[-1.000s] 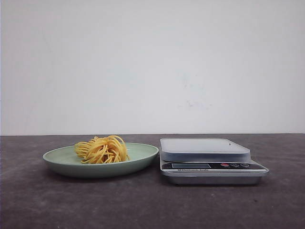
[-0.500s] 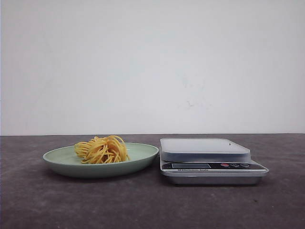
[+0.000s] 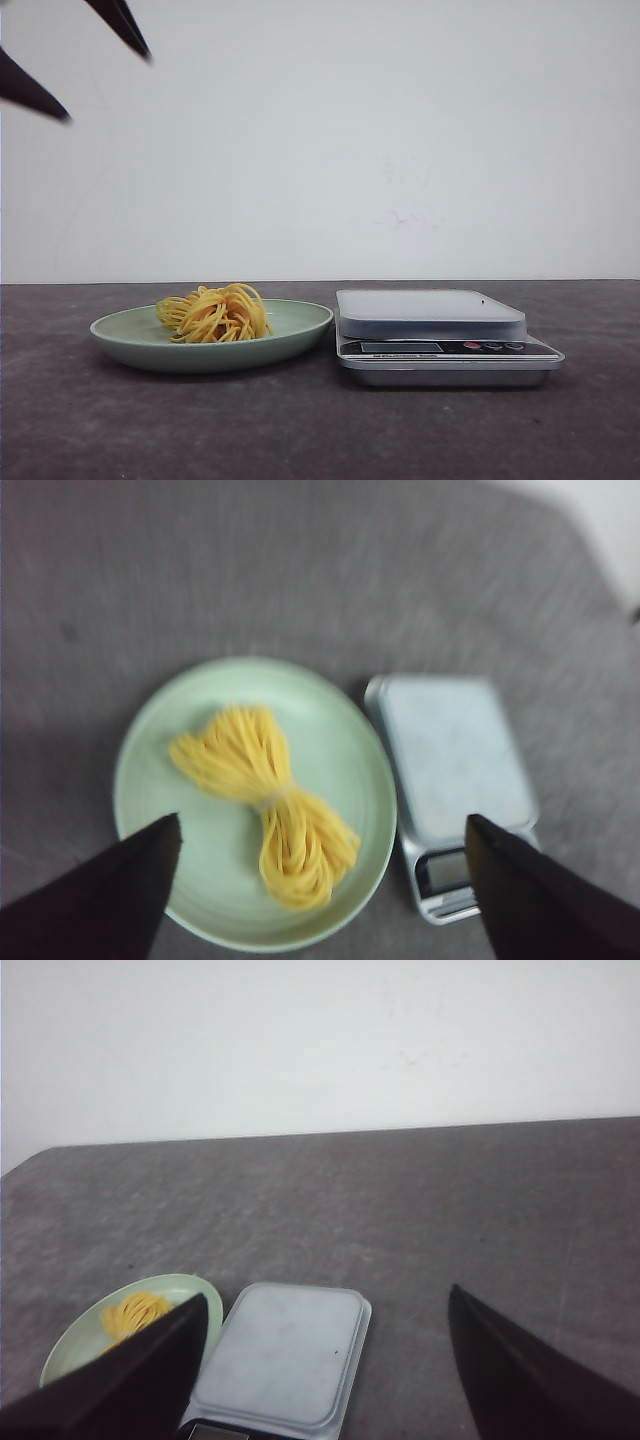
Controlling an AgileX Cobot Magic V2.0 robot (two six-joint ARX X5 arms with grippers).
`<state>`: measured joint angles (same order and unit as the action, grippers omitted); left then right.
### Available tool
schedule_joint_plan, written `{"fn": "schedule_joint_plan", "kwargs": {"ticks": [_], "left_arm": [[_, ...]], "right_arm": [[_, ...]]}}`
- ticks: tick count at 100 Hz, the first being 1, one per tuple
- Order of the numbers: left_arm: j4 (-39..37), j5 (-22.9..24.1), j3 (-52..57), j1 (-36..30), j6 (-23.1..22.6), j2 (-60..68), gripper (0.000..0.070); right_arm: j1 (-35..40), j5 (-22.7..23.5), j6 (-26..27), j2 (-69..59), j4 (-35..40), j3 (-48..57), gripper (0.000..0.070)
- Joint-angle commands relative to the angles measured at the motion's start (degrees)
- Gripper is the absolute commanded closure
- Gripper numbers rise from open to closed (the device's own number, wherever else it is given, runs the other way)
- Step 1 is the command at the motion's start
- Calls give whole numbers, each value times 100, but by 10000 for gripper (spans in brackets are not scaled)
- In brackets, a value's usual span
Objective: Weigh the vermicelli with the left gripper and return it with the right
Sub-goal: 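Lower the left gripper over the vermicelli bundle on the green plate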
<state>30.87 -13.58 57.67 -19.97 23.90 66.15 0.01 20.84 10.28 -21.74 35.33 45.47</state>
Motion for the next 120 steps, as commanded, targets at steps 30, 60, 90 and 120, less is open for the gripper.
{"fn": "schedule_joint_plan", "kwargs": {"ticks": [30, 60, 90, 120], "left_arm": [[-205, 175, 483, -686, 531, 2098, 194], [-177, 291, 1115, -754, 575, 3051, 194], [98, 404, 1311, -748, 551, 3421, 195], [131, 461, 1311, -743, 527, 3464, 307]], "right_arm": [[26, 31, -149, -24, -9, 109, 216], [111, 28, -199, -24, 20, 109, 217], [142, 17, -221, -24, 103, 109, 217], [142, 20, -216, -24, 103, 109, 217]]}}
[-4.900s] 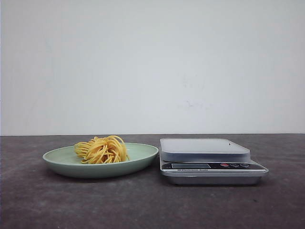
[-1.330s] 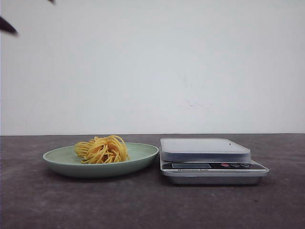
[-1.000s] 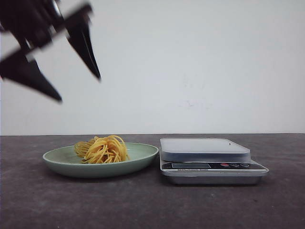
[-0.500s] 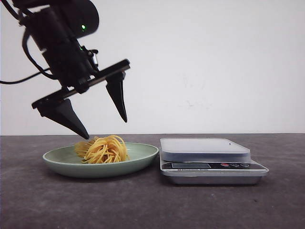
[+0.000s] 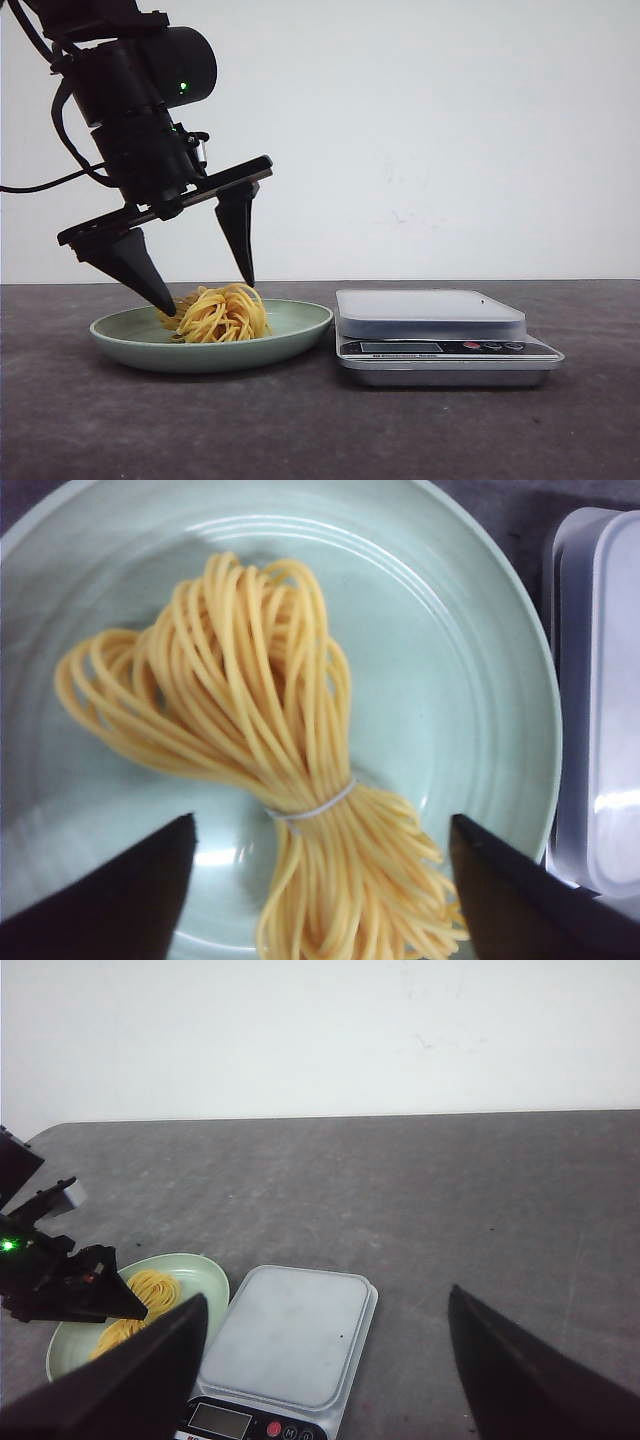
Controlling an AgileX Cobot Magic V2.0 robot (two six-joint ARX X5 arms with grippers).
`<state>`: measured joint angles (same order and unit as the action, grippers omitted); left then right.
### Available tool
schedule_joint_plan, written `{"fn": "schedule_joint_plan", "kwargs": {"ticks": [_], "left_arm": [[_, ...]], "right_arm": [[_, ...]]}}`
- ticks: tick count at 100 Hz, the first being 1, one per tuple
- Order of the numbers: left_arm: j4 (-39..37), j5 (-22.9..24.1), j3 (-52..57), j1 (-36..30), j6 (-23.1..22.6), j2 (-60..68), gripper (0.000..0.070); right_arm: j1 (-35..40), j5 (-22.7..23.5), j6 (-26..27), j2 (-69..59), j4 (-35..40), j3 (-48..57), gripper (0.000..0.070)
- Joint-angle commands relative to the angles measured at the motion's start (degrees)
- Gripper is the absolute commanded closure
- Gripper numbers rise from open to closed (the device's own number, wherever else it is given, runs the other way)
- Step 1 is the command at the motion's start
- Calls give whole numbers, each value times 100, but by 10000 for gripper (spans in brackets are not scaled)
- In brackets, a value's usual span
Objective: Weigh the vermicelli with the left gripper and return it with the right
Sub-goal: 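Lower the left gripper over the vermicelli bundle on the green plate, then close the left gripper on the vermicelli bundle near its band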
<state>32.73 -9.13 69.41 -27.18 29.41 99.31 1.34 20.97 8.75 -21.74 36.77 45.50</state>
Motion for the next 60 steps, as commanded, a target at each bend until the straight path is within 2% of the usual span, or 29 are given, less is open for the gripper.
{"fn": "schedule_joint_plan", "kwargs": {"ticks": [1, 52, 57, 60], "left_arm": [[-57, 11, 138, -24, -24, 153, 307], [-63, 15, 138, -26, -39, 420, 311], [-79, 15, 138, -26, -39, 424, 334], [-85, 15, 138, -26, -42, 424, 390]], "right_arm": [[9, 7, -63, -24, -42, 107, 217], [9, 4, -63, -24, -24, 107, 217], [9, 4, -63, -24, -26, 107, 218], [9, 4, -63, -24, -26, 107, 217]]}}
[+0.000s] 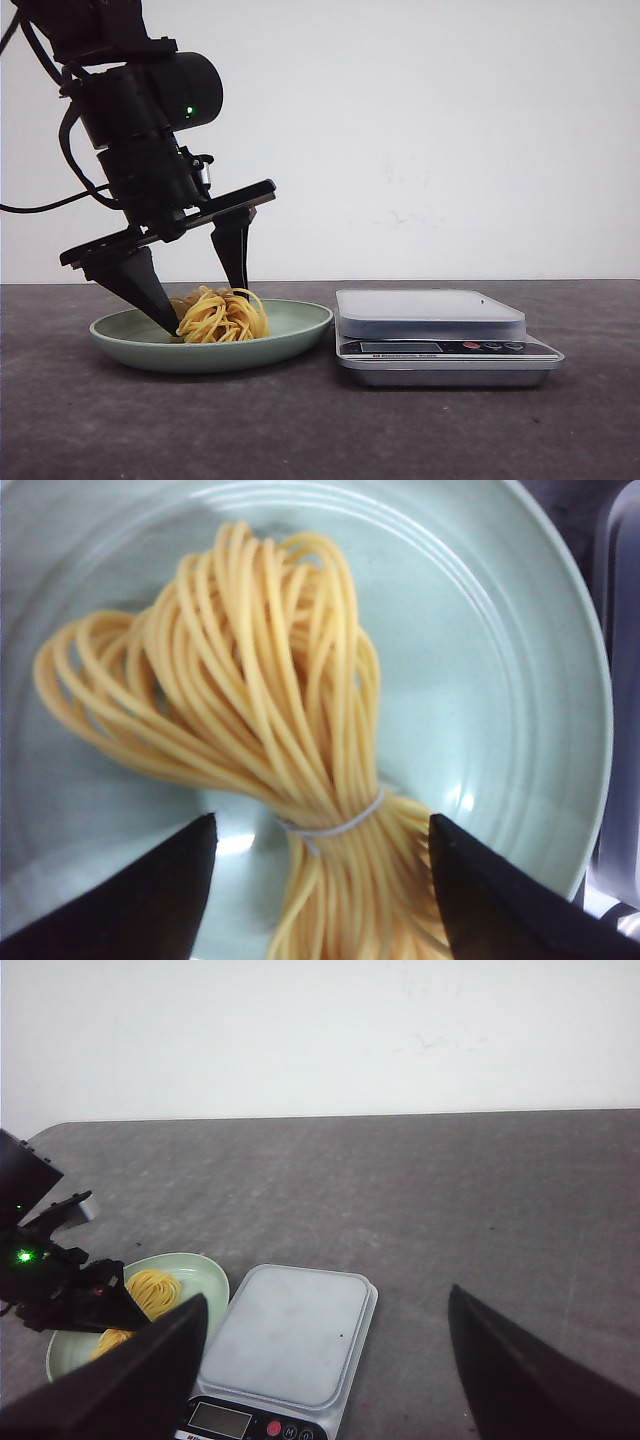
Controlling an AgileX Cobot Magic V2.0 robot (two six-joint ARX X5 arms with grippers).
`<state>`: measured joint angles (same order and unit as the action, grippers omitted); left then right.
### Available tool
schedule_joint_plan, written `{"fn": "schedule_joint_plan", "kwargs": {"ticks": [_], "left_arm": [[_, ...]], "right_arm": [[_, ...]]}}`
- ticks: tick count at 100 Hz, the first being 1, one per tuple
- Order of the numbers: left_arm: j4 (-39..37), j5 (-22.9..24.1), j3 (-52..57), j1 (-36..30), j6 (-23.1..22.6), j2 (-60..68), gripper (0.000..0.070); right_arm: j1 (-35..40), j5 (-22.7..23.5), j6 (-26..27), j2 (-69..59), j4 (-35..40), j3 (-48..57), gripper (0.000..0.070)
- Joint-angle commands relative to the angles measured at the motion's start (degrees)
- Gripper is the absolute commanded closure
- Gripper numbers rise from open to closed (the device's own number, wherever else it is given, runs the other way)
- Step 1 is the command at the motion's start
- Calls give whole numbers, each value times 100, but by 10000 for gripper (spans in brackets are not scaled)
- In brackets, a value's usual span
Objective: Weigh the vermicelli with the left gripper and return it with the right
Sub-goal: 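Close the left gripper on the vermicelli bundle near its band, then lift the vermicelli with the left gripper and carry it over the scale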
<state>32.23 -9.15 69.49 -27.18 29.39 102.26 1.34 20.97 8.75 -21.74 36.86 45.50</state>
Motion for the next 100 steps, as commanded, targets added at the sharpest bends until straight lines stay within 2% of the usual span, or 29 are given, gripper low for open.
{"fn": "schedule_joint_plan", "kwargs": {"ticks": [1, 11, 18, 36, 71, 87, 100], "left_arm": [[-35, 15, 129, -26, -42, 129, 411], [-52, 15, 129, -26, -160, 129, 610], [-46, 13, 129, -26, -195, 129, 693], [-46, -79, 133, -26, -212, 129, 695], [26, -1134, 1005, -105, -382, -190, 694], [-278, -2188, 1491, -221, -186, -428, 694], [-1174, -3021, 1532, -426, 444, -472, 694]], "right_arm": [[9, 4, -63, -24, -35, 107, 218], [9, 4, -63, -24, -35, 107, 218], [9, 2, -63, -24, -35, 107, 218], [9, 0, -66, -24, -35, 107, 218], [9, -28, -70, -24, 48, 107, 218], [7, -42, -66, -24, 42, 107, 218], [4, -44, -68, -24, 44, 107, 218]]}}
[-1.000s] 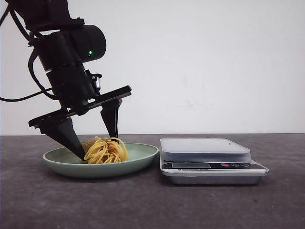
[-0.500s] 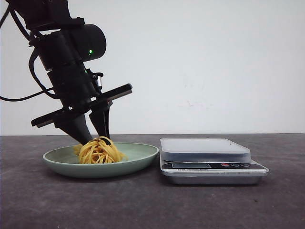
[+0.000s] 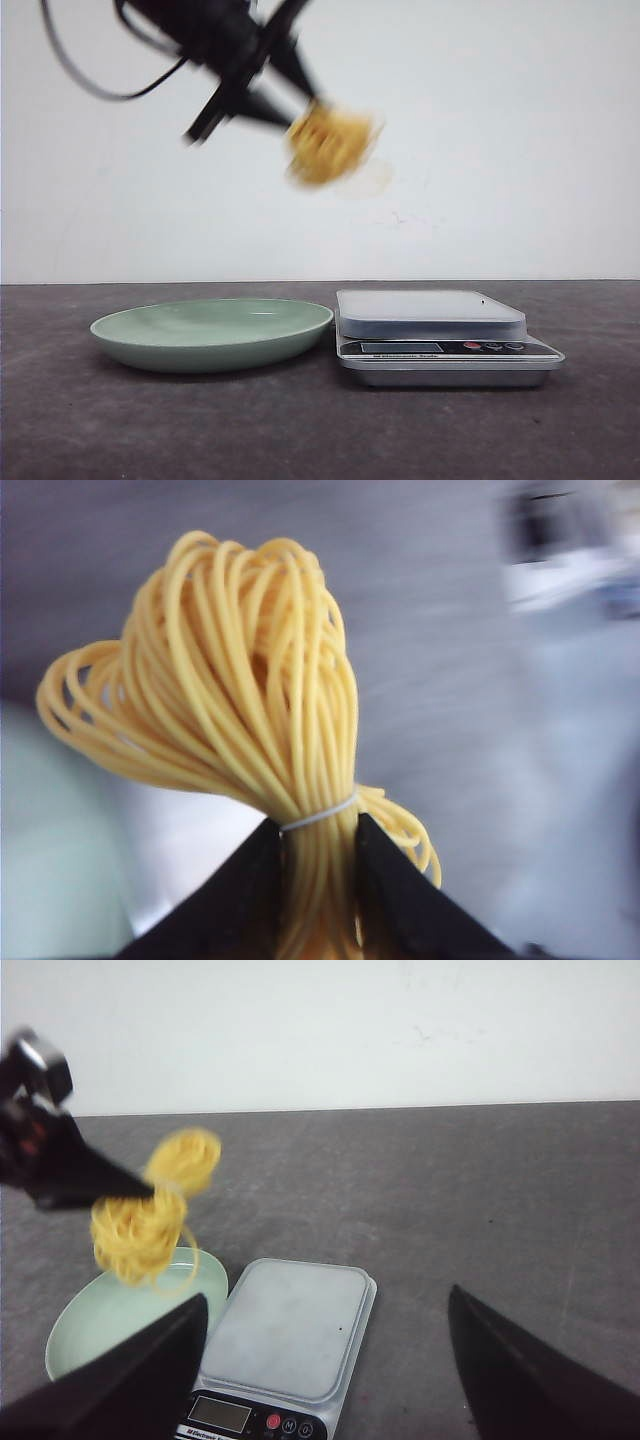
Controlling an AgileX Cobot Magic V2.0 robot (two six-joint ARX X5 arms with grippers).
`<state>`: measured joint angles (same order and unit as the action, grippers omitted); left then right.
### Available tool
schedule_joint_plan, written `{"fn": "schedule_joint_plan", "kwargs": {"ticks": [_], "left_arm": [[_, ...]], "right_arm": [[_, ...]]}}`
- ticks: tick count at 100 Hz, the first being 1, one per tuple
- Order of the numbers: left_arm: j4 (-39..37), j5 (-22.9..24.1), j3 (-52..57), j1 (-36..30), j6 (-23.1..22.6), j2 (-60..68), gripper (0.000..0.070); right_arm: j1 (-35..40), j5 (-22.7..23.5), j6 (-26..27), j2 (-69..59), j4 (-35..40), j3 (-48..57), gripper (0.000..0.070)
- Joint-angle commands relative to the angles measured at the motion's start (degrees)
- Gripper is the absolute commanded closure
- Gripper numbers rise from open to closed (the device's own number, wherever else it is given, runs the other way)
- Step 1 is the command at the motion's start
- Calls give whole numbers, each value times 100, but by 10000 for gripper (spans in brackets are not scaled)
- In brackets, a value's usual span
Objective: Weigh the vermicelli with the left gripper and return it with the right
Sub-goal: 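Lift the vermicelli with the left gripper and carry it over the scale, then lower the vermicelli onto the scale and open the left gripper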
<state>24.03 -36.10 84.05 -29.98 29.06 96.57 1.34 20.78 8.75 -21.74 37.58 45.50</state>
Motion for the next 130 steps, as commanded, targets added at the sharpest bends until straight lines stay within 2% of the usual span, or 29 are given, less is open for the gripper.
{"fn": "schedule_joint_plan", "kwargs": {"ticks": [1, 8, 17, 30, 47, 116, 124, 130], "left_arm": [[-385, -332, 77, -157, 498, 96, 695], [-726, -280, 77, -299, 671, 122, 694], [-990, 31, 77, -531, 767, 201, 694], [-1036, 557, 77, -710, 789, 417, 695], [-1008, 802, 77, -756, 903, 850, 694], [-1093, 802, 77, -953, 929, 2131, 693], [-1108, 802, 77, -940, 911, 2131, 647], [-1108, 800, 77, -918, 914, 2131, 553]], "right_arm": [[4, -24, -68, -24, -28, 107, 218], [4, -24, -68, -24, -28, 107, 218], [4, -22, -68, -24, -28, 107, 218], [4, -22, -68, -24, -28, 107, 218], [4, -22, -72, -24, -28, 107, 218], [4, -17, -131, -24, -17, 107, 218], [4, -11, -131, -24, -15, 107, 218], [4, 4, -131, -24, -17, 107, 218]]}}
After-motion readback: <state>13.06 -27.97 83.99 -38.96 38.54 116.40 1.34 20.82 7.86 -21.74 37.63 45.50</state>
